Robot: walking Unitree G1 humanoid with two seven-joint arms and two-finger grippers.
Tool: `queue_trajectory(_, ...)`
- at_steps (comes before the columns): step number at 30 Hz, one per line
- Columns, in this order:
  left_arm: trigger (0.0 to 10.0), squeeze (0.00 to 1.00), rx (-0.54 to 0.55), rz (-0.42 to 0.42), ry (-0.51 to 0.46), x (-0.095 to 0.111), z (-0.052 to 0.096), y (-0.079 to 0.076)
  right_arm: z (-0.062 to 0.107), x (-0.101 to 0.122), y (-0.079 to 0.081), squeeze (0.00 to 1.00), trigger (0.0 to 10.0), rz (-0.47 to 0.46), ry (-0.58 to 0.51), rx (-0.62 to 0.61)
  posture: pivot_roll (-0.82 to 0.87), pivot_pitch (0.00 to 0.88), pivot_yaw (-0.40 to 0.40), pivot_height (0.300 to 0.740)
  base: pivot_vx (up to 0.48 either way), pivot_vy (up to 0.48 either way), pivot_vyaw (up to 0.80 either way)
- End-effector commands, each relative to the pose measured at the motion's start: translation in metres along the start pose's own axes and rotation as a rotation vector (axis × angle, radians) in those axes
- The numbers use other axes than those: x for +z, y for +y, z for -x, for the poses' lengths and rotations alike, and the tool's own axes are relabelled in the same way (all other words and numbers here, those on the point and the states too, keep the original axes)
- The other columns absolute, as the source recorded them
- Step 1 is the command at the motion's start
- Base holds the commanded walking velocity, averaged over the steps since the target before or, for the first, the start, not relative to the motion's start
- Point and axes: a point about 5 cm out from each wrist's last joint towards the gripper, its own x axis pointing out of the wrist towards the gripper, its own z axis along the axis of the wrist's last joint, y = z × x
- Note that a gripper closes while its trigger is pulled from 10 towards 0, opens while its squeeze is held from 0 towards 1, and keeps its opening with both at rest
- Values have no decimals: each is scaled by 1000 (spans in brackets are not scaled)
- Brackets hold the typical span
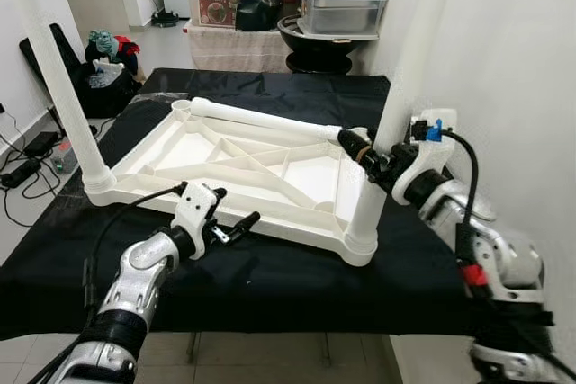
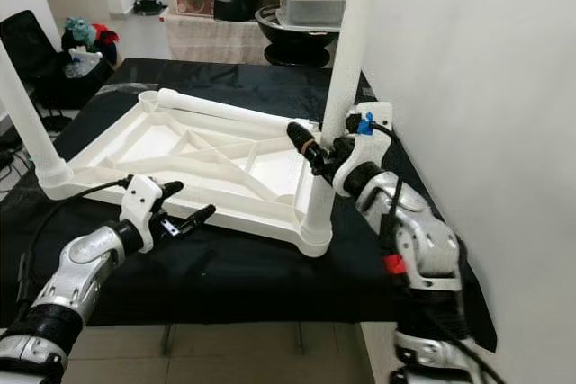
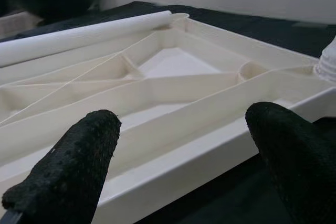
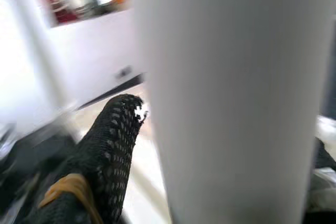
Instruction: Building children table
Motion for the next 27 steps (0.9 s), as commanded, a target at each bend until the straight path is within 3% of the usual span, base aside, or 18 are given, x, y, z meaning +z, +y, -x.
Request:
queue_trajectory(1, 10000, 0, -50, 13, 3, -2, 1, -7, -3, 4, 13, 0, 10000, 30, 9, 166, 46, 0, -53, 740, 0, 0, 0)
queue_trajectory(6, 10000, 0, -101, 8, 11, -3, 2, -12, -3, 2, 1, 0, 10000, 27, 55, 206, 55, 0, -60, 740, 0, 0, 0)
queue_trajectory(7, 10000, 0, -100, 11, 15, -4, 2, -12, -5, -1, 3, 0, 0, -5, 71, 245, 57, 0, -62, 740, 0, 0, 0)
queue_trajectory(10, 10000, 0, -101, 12, 18, -4, 3, -12, -4, -6, 5, 0, 0, -31, 85, 295, 64, 0, -65, 740, 0, 0, 0)
queue_trajectory(13, 10000, 0, -101, 10, 21, -5, 5, -12, -5, -11, 3, 0, 0, -47, 99, 266, 68, 0, -66, 740, 0, 0, 0)
queue_trajectory(16, 10000, 0, -101, 13, 25, -5, 7, -11, -8, -20, -9, 0, 0, -60, 133, 143, 68, 0, -66, 740, 0, 0, 0)
queue_trajectory(17, 10000, 0, -103, 13, 26, -5, 7, -11, -9, -23, -16, 0, 0, -61, 150, 68, 64, 0, -64, 740, 0, 0, 0)
queue_trajectory(18, 10000, 0, -104, 14, 27, -5, 8, -11, -9, -28, -31, 0, 0, -42, 176, -98, 64, 0, -64, 740, 0, 0, 0)
queue_trajectory(19, 10000, 0, -104, 14, 27, -5, 8, -11, -9, -28, -31, 0, 0, -42, 176, -98, 64, 0, -64, 740, 0, 0, 0)
queue_trajectory(22, 10000, 0, -103, 16, 28, -5, 8, -11, 12, -33, -73, 0, 0, -32, 126, -693, 58, 0, -64, 740, 0, 0, 0)
queue_trajectory(24, 10000, 0, -101, 17, 29, -5, 8, -11, 28, -35, -76, 0, 0, -66, 67, -893, 57, 0, -61, 740, 0, 0, 0)
queue_trajectory(26, 10000, 0, -98, 16, 29, -6, 8, -11, 34, -35, -73, 0, 0, -64, 47, -945, 55, 0, -61, 740, 0, 0, 0)
queue_trajectory(27, 10000, 0, -92, 13, 28, -5, 8, -11, 36, -40, -64, 0, 0, -79, 40, -974, 54, 0, -60, 740, 0, 0, 0)
